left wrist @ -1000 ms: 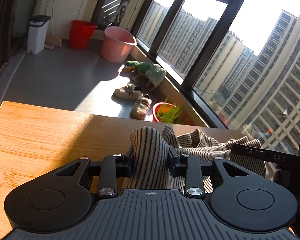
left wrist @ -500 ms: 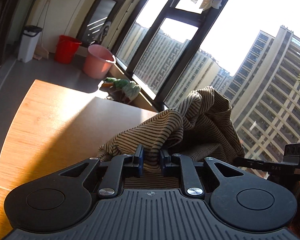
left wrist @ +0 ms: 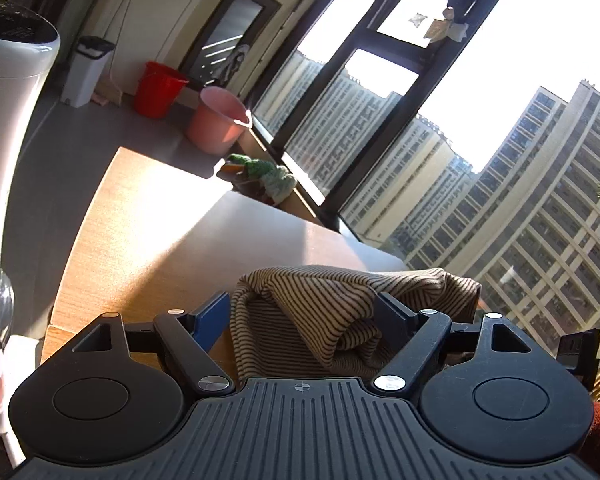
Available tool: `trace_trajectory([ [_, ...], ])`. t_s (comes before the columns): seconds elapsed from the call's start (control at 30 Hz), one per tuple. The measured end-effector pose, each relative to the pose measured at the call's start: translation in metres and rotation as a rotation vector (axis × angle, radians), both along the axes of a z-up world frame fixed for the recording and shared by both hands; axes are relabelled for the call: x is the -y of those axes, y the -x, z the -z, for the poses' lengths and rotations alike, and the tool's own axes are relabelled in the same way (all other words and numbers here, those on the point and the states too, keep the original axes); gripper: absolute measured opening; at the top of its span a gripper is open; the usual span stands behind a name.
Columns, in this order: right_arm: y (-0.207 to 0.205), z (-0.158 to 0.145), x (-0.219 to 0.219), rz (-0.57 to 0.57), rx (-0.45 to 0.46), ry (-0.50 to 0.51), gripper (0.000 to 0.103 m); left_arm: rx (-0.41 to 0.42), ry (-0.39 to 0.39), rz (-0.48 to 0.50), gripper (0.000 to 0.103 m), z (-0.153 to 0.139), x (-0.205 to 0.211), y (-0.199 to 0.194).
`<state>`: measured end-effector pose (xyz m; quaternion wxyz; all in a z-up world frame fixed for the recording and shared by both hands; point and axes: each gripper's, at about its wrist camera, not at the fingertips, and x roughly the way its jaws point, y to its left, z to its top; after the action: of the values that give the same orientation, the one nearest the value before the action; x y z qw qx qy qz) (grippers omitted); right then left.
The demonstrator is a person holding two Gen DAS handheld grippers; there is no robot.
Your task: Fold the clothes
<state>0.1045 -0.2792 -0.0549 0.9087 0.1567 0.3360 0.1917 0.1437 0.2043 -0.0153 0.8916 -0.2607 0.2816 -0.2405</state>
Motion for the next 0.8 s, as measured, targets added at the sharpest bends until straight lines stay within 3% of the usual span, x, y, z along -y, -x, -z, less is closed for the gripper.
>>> trace_trajectory([
  [0.03,0.000,-0.002,0.001,0.004,-0.004,-0.027,0.042,-0.005,0.027,0.012,0.091,0.000,0.001,-0.001],
  [0.1,0.001,0.000,0.002,0.009,-0.027,-0.097,0.060,-0.007,0.071,0.037,0.095,-0.002,0.006,-0.002],
  [0.27,-0.003,0.021,0.008,0.100,-0.146,-0.369,0.061,0.050,0.097,0.072,0.097,-0.011,0.023,0.001],
  [0.4,-0.018,0.040,-0.003,0.197,-0.222,-0.411,0.063,0.075,0.077,0.083,0.098,-0.013,0.038,0.003],
  [0.57,-0.042,0.036,-0.019,0.142,-0.220,-0.374,0.067,0.110,0.066,0.197,0.100,-0.011,0.053,0.020],
  [0.67,-0.057,0.034,-0.028,0.108,-0.218,-0.352,0.061,0.104,0.023,0.285,0.102,-0.003,0.069,0.029],
  [0.73,-0.067,0.033,-0.034,0.085,-0.217,-0.337,0.041,0.068,0.009,0.315,0.103,0.008,0.080,0.028],
  [0.77,-0.072,0.032,-0.037,0.074,-0.216,-0.330,0.026,0.039,0.005,0.321,0.103,0.015,0.085,0.026],
  [0.8,-0.077,0.025,-0.038,0.067,-0.204,-0.331,0.023,0.007,0.000,0.324,0.103,0.023,0.089,0.023],
])
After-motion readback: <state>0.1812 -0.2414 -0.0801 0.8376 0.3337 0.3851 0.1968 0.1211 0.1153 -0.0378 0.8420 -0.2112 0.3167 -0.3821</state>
